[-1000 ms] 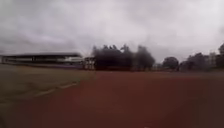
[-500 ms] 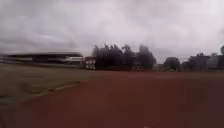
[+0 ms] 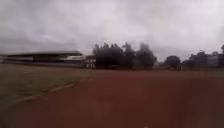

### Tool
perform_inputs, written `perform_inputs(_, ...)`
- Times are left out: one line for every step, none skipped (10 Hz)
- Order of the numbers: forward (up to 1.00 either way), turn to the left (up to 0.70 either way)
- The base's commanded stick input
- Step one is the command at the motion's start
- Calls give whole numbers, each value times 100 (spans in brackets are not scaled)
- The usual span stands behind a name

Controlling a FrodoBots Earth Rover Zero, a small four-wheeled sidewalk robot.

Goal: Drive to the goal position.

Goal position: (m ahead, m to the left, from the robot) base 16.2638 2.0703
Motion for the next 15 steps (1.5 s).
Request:
perform_inputs(70, 0)
perform_inputs(70, 0)
perform_inputs(70, 0)
perform_inputs(70, 0)
perform_inputs(70, 0)
perform_inputs(70, 0)
perform_inputs(70, 0)
perform_inputs(70, 0)
perform_inputs(70, 0)
perform_inputs(70, 0)
perform_inputs(70, 0)
perform_inputs(70, 0)
perform_inputs(70, 0)
perform_inputs(70, 0)
perform_inputs(70, 0)
